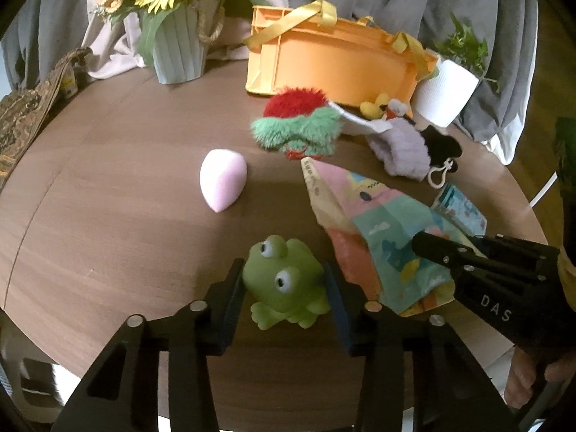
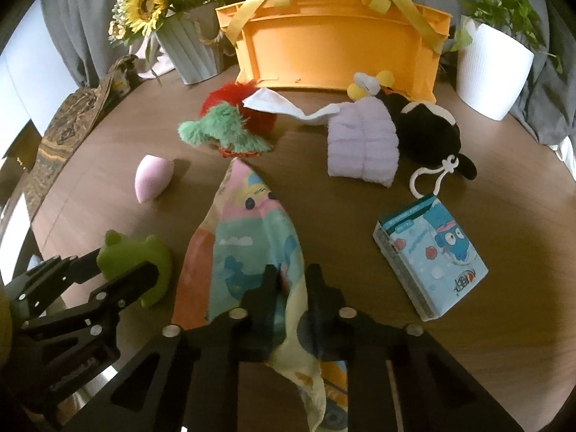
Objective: Organize soft objects
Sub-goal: 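Lift the frog and bib and carry both over the orange crate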
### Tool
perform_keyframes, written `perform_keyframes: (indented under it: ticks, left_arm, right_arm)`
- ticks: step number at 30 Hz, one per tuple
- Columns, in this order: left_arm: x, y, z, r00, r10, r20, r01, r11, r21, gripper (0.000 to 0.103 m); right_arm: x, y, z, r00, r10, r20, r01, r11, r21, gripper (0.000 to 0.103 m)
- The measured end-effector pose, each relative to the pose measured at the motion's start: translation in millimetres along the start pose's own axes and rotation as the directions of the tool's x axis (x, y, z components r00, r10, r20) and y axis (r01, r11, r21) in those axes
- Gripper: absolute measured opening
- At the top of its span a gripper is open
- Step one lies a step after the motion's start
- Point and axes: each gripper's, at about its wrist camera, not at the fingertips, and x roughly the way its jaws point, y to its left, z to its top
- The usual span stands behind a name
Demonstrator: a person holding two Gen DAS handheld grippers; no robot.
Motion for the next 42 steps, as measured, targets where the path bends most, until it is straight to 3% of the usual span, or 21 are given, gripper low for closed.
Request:
perform_keyframes:
  ticks: [5,20,31,42]
  left_arm:
    - [-5,-3,6,1.0,-0.01,0.017,0.01,1.0,0.006,0.033]
    - [-45,-14,39,0.99,-0.025,0.139,0.021,0.999,0.024,0.032]
    - [-80,-26,70,0.962,-0.052,0.267,0.039,0.998,0.054,0.032]
    - [-108,-32,101,0.917,-0.09,0.388,0.053,0.993,0.104,0.032]
  right_arm:
    - [-10,2,4,1.0,0.0,0.017,0.0,1.0,0.001,0.014]
    - [-55,5,25,0.992,-0.008,0.124,0.009,1.0,-0.013,0.014]
    - [-98,5,46,0.967,-0.025,0.252,0.025,1.0,0.004,0.011]
    - [-134,6,71,0.923,-0.052,0.38,0.045,0.999,0.026,0.011]
